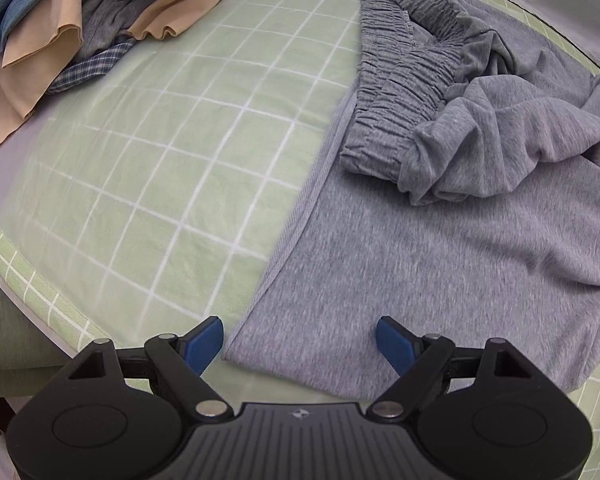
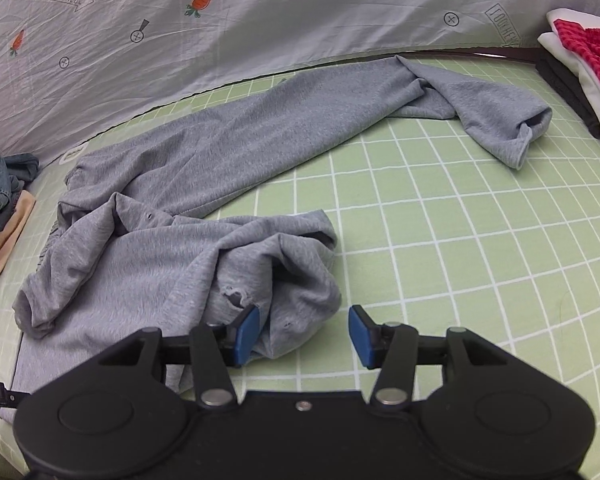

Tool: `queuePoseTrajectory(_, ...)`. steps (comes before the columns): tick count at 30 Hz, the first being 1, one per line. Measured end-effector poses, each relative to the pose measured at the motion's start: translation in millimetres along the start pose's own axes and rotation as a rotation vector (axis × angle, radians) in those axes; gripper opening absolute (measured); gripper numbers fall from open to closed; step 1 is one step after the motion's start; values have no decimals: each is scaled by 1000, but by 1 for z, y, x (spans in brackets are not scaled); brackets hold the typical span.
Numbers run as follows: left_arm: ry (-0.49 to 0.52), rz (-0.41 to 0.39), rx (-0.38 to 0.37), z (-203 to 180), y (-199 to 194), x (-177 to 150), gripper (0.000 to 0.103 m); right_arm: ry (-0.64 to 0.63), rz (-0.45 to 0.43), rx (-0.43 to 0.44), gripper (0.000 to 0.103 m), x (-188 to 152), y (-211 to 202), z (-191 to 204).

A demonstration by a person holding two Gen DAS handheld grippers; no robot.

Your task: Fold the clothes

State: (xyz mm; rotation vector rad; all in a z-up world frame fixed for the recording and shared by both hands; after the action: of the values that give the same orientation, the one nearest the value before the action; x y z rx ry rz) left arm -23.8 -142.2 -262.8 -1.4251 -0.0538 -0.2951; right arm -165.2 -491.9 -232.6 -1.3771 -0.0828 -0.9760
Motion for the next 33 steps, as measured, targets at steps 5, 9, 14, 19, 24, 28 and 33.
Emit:
queuePoseTrajectory(5, 8, -26, -15, -3, -1, -1, 72, -93, 24, -65, 49, 2, 19, -3)
queuePoseTrajectory(9, 36, -65, -28, -10, -7, 0, 40, -108, 37, -40, 21, 5, 31, -4)
queuePoseTrajectory(14, 44, -66, -25, -12, -9, 0, 28, -140, -76, -117, 8, 25, 7, -7)
queuePoseTrajectory(19, -8, -50, -35, -2, -6, 4, 30, -276, -219, -284, 10, 55, -30, -12)
queuePoseTrajectory(24, -14, -65, -39, 1, -14, 9, 34, -5, -115, -211, 34, 36, -20, -37)
queuePoseTrajectory(28, 31, -118, -55, -4, -25, 20, 42, 147, -58, -133, 42, 2, -15, -29)
queuePoseTrajectory(33, 127, -170, -131, -27, -37, 41, 51, 232, -4, -20, 53, -23, -5, 1)
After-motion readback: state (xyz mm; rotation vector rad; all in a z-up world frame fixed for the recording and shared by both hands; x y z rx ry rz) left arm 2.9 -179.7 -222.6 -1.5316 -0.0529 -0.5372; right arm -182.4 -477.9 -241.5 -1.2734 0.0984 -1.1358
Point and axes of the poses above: each gripper's, at about its wrist camera, not at the fingertips, and y roughly the way its jaws point, z to its left, x to its top, the point moved 9 cm from there along y, roughly the way its jaws point, and after that the axes turned 8 degrees about x, right-handed, at the moved point
